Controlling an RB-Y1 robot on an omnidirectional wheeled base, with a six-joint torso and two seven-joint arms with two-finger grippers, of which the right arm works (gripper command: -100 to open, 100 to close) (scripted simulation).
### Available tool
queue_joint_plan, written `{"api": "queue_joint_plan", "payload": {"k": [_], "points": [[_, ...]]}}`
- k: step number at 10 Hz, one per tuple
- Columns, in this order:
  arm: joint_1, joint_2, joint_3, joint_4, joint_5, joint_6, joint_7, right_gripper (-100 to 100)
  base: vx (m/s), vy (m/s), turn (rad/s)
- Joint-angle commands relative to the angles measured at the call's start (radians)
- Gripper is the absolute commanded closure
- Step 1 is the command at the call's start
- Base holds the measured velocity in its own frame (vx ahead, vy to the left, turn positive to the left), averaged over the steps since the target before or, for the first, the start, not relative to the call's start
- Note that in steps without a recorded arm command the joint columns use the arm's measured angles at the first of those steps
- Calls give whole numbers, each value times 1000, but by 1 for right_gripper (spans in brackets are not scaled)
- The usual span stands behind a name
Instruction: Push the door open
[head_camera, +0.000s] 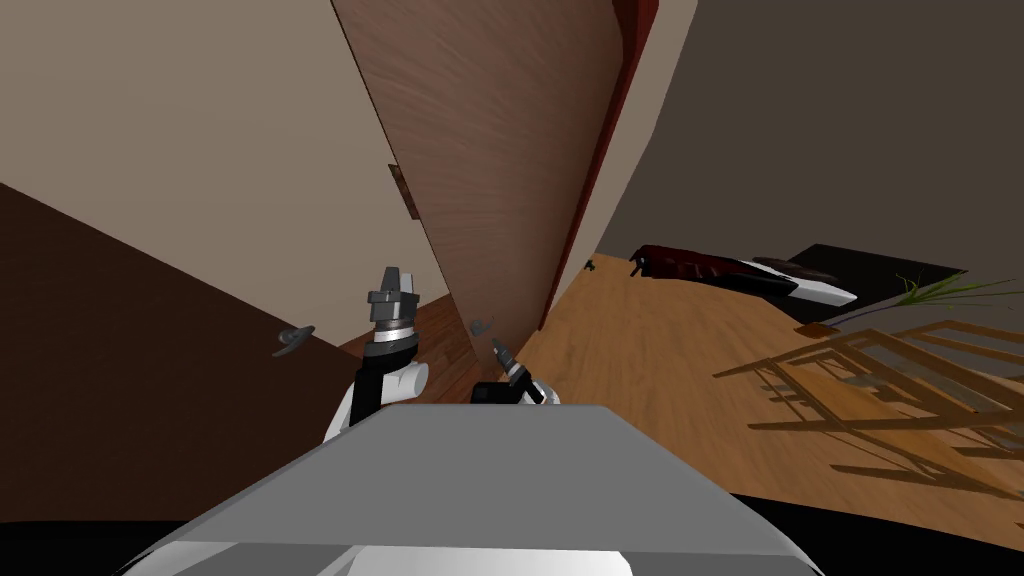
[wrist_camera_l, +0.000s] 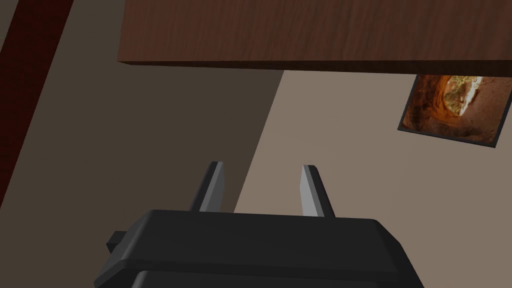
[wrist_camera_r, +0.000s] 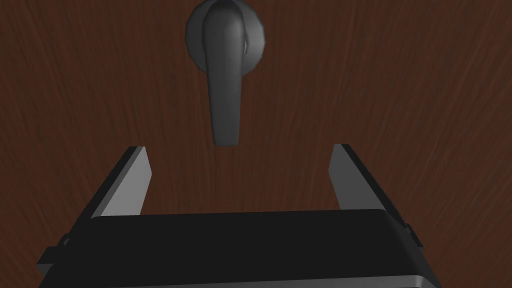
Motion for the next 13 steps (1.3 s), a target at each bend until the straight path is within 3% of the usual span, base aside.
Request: {"api": "queue_joint_plan", "payload": {"k": [1,5,6,7,12,13], "points": [[-5,1,-4,7,0,-2,1,-100,144,105,15],[-16,20,-20,22,0,1,5,-100,180,146,30],[-12,17,-18,17,0,3,5,-100,76,64,-1],[-12,17,-18,17,0,3,5,100,-9,-6,-3],[-12,17,-18,17,0,3,5,100,-17,-15,1],[-4,10,-41,15,-9,-1,15,-100,-141,-6,-172]]}}
